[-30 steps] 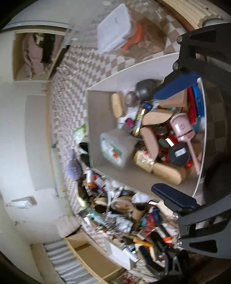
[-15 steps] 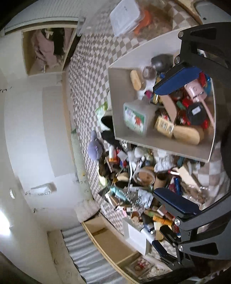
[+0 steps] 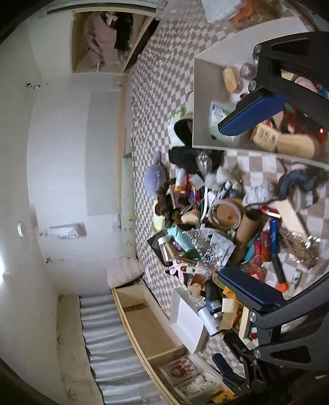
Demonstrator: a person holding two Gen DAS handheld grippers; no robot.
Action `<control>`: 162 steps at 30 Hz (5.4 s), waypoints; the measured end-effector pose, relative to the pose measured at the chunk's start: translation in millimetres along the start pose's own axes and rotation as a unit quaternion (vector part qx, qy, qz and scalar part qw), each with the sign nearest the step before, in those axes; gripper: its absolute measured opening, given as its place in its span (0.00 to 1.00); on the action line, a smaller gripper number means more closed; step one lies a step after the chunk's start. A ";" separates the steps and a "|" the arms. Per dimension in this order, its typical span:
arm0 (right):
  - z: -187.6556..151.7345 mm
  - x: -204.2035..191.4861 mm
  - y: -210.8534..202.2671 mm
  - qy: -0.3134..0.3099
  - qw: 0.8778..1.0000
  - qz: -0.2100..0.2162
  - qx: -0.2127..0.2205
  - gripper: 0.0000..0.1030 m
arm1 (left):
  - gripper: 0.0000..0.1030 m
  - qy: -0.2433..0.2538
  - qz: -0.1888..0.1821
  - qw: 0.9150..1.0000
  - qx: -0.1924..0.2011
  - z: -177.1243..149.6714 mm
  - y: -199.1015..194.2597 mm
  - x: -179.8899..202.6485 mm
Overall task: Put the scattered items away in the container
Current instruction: 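Withdraw both tools from the white box back over the pile, then lower the left tool toward the silver tiara while the right tool reaches the clear cord bag, then close the left gripper on the silver beaded tiara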
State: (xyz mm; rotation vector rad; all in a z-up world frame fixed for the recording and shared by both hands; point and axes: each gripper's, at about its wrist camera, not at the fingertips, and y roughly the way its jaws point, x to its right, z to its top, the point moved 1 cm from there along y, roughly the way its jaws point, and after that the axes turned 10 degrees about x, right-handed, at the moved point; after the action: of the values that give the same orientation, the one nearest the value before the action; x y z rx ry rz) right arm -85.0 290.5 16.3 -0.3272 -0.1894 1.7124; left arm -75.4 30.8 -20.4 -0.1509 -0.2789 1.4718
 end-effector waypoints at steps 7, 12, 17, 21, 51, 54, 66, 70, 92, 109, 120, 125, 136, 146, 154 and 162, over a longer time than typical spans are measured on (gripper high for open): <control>-8.0 -32.1 18.5 0.003 1.000 0.021 -0.007 1.00 | 0.98 -0.031 0.000 0.999 -0.013 -4.4 -1.2 -35.2; -13.2 -55.0 31.7 -0.005 0.999 0.038 -0.026 1.00 | 0.98 -0.045 -0.002 0.999 -0.016 -9.3 0.4 -50.5; -19.8 -68.8 48.0 -0.004 0.998 0.039 -0.048 1.00 | 0.98 -0.048 0.001 0.999 -0.018 -14.5 6.8 -60.2; -28.5 -78.0 56.9 -0.022 0.997 0.040 -0.056 1.00 | 0.98 -0.046 0.006 0.999 -0.023 -17.7 17.0 -66.0; -116.9 -84.0 101.5 -0.027 0.984 0.056 -0.170 1.00 | 0.98 -0.089 -0.001 0.987 -0.132 -68.9 82.2 -110.0; -133.5 -82.7 94.7 -0.028 0.980 0.042 -0.192 1.00 | 0.98 -0.097 -0.011 0.983 -0.153 -79.8 84.4 -101.6; -171.1 -85.0 91.5 -0.027 0.970 0.012 -0.242 0.84 | 0.98 -0.080 -0.005 0.975 -0.209 -111.7 95.8 -78.5; -177.1 -85.6 94.8 -0.039 0.970 -0.012 -0.240 0.80 | 0.98 -0.078 -0.006 0.973 -0.216 -115.3 98.5 -78.2; -168.3 -63.0 90.3 0.098 0.967 0.089 -0.218 0.12 | 0.98 -0.079 -0.009 0.975 -0.208 -115.3 100.0 -77.3; -128.1 -38.4 65.0 0.215 0.941 0.202 -0.166 0.11 | 0.98 -0.038 -0.040 0.981 -0.186 -106.4 100.3 -56.2; -110.6 -3.9 83.2 0.230 0.947 0.183 -0.127 0.11 | 0.98 0.016 -0.083 0.990 -0.115 -59.4 131.7 -15.6; -121.4 6.7 86.4 0.255 0.938 0.188 -0.137 0.11 | 0.98 0.091 -0.100 0.988 -0.076 -41.5 155.1 19.2; -125.1 14.4 88.2 0.281 0.928 0.204 -0.136 0.11 | 0.88 0.351 -0.010 0.936 -0.010 -73.0 188.2 79.3; -131.6 12.9 94.5 0.274 0.928 0.194 -0.159 0.11 | 0.82 0.552 0.054 0.828 0.081 -102.0 193.7 108.5; -134.6 22.5 92.3 0.296 0.924 0.182 -0.157 0.11 | 0.61 0.613 0.068 0.783 0.082 -114.4 207.4 108.1; -135.5 17.1 96.0 0.281 0.928 0.175 -0.170 0.11 | 0.41 0.613 0.065 0.783 0.082 -112.2 210.9 100.5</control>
State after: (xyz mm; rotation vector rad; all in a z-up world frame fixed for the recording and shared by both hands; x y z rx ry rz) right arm -133.7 283.2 -143.3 -1.1500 0.0017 1.8552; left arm -239.0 158.8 -175.4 -0.9518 0.9405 1.2443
